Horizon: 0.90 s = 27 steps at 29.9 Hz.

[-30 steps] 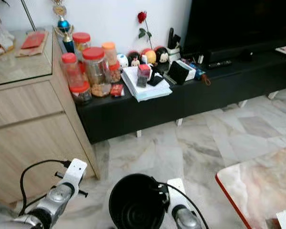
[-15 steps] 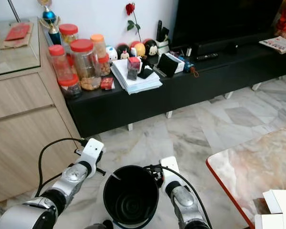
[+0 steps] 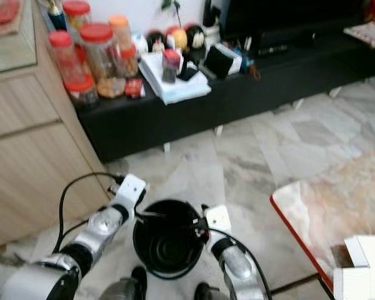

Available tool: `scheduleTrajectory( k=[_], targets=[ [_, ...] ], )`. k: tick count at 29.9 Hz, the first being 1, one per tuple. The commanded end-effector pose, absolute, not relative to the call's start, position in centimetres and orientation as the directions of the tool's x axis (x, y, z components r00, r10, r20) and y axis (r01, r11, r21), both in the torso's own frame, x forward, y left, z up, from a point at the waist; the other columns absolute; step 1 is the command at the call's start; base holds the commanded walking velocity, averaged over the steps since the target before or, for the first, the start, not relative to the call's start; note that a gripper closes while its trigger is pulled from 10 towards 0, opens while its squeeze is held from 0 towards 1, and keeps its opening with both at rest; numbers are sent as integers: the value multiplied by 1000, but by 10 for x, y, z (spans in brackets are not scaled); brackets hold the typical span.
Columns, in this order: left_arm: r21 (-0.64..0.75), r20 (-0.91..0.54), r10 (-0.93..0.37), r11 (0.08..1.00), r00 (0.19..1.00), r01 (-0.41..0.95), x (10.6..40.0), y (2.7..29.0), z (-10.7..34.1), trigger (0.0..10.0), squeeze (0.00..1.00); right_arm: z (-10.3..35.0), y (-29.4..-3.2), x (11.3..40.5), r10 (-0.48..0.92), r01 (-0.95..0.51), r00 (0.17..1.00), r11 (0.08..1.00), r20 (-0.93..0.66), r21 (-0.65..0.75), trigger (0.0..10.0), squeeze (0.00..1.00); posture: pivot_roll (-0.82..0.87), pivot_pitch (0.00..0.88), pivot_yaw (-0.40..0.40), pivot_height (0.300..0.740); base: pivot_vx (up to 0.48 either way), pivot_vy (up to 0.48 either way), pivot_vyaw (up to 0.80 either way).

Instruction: Picking trash to rubbish bin

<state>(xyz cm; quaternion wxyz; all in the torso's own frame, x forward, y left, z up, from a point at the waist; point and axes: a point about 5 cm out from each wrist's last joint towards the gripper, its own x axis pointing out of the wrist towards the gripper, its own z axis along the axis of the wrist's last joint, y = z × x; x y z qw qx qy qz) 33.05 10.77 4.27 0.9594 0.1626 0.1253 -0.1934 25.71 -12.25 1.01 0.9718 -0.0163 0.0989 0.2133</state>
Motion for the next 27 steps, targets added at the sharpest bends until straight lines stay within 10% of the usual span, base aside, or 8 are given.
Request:
scheduleTrajectory(
  k=[1, 2, 27],
  targets=[
    [273, -303, -340, 864, 890, 423, 331, 106, 44, 10000, 0, 9, -122, 254, 417, -422, 885, 906, -208, 19, 10000, 0, 39, 287, -43, 740, 0, 0, 0],
    [283, -294, -336, 864, 895, 417, 332, 107, 45, 10000, 1000, 11, -121, 250, 418, -423, 885, 906, -203, 23, 10000, 0, 34, 302, -48, 740, 0, 0, 0],
    [308, -273, -314, 867, 909, 392, 336, 113, 50, 10000, 1000, 15, -120, 232, 412, -413, 878, 910, -243, 49, 10000, 0, 33, 323, -57, 740, 0, 0, 0]
  ],
)
